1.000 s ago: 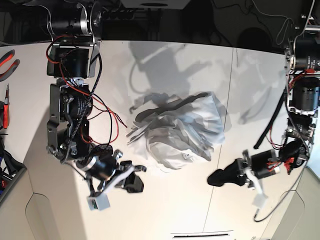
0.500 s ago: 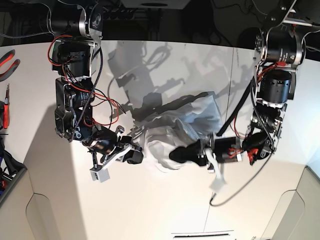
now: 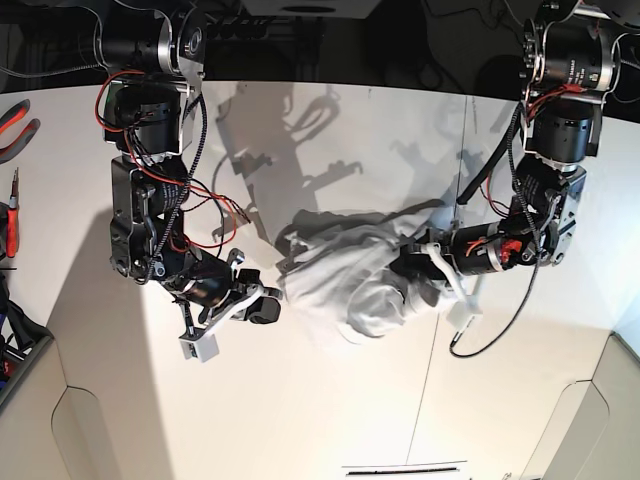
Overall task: Layout the t-shirt on the table in an organized manner, then fold the t-shirt properly
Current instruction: 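Grasp the white shirt bundle with both grippers from either side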
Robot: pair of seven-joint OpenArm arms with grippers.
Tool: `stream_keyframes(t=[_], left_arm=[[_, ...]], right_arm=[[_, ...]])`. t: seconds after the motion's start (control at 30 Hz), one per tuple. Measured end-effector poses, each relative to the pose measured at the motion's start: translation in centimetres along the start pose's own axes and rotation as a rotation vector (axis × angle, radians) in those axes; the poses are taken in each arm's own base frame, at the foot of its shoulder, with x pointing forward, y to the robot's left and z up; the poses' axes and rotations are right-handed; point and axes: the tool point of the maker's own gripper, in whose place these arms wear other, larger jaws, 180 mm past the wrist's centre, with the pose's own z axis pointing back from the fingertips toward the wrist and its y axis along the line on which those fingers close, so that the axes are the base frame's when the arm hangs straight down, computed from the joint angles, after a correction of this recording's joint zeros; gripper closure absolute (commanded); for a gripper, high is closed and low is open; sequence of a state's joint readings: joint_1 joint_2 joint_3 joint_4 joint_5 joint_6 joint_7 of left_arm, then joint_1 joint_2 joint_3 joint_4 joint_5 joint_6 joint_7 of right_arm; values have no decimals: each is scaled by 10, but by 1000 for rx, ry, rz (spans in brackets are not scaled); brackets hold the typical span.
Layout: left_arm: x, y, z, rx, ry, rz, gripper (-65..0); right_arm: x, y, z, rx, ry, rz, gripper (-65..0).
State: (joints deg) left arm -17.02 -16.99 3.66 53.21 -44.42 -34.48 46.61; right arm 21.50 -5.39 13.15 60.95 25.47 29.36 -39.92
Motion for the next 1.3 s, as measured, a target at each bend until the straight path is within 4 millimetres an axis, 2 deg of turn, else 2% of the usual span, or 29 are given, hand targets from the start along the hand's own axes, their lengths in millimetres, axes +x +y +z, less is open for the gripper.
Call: stream_keyframes(t=[0.1, 0.3, 0.43, 0.57, 0.67, 0.77, 0.9, 1.0, 1.1, 1.17, 1.3], left_arm=[[0, 1, 0, 4, -2, 1, 0], [-3, 4, -1, 29, 20, -39, 0], [-3, 4, 0, 29, 23, -48, 0], [-2, 3, -1, 23, 17, -42, 0], [-2, 3, -1, 23, 17, -42, 0], [-2, 3, -1, 23, 18, -42, 0], [-2, 3, -1, 23, 18, -41, 0], [-2, 3, -1, 23, 18, -41, 0], [-2, 3, -1, 24, 18, -42, 0], [-2, 3, -1, 23, 17, -42, 0], [-2, 3, -1, 23, 17, -41, 0]], right_arm=[[11, 24, 2, 133, -57, -58, 0], [43, 50, 14, 226, -144, -58, 0], [38, 69, 8, 257, -105, 3, 0], [30, 99, -5, 300, -50, 109, 0], [30, 108, -14, 272, -31, 215, 0], [26, 107, -21, 247, -28, 235, 0], [1, 93, -37, 213, 15, 189, 0], [-30, 67, -50, 146, 68, 160, 0], [-49, 42, -59, 70, 70, 123, 0], [-56, 31, -62, 34, 66, 105, 0], [-58, 18, -62, -29, 61, 94, 0]])
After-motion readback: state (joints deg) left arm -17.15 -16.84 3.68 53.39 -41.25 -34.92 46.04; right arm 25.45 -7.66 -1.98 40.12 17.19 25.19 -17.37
